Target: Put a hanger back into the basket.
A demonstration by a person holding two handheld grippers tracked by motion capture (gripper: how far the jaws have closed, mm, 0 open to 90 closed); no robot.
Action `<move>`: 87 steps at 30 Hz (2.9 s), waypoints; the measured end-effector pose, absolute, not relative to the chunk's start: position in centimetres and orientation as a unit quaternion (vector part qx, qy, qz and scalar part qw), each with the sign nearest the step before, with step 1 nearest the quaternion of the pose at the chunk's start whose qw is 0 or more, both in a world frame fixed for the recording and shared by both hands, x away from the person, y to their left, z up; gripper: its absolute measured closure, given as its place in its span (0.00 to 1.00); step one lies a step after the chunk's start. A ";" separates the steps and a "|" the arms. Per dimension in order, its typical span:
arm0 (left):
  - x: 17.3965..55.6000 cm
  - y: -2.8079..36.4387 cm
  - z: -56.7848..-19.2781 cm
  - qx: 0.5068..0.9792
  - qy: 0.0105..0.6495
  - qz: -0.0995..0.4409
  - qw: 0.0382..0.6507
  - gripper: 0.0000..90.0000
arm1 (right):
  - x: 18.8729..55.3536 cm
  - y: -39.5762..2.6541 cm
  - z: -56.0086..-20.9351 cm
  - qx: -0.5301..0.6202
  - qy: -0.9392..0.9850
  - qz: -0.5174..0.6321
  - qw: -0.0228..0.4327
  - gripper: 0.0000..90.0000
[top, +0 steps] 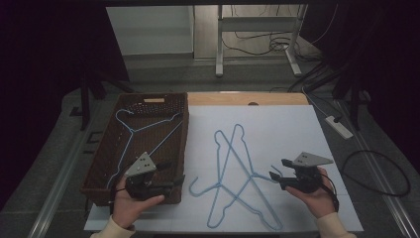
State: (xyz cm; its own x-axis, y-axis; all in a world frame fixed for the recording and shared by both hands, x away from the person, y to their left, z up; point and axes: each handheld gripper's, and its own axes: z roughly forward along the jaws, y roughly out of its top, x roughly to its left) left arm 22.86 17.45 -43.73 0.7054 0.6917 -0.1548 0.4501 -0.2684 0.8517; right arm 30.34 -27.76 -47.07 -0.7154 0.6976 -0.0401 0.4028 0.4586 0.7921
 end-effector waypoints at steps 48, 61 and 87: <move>22.6 17.7 -43.5 0.785 0.360 0.129 0.487 0.36 | 42.0 -11.9 -50.1 0.269 0.936 0.203 0.101 1.00; 22.6 17.5 -43.7 0.788 0.358 0.127 0.484 0.36 | 42.8 -13.9 -49.7 0.319 0.923 0.153 0.150 1.00; 22.7 17.1 -43.9 0.793 0.355 0.123 0.480 0.36 | 39.6 -20.5 -49.2 0.378 0.908 0.115 0.142 1.00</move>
State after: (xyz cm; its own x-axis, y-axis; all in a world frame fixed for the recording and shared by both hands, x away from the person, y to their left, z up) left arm 22.68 17.08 -43.92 0.7182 0.6807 -0.1444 0.4439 -0.2884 0.8484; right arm 39.57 -20.46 -49.19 -0.6738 0.7188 -0.1714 0.6534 0.6879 0.3161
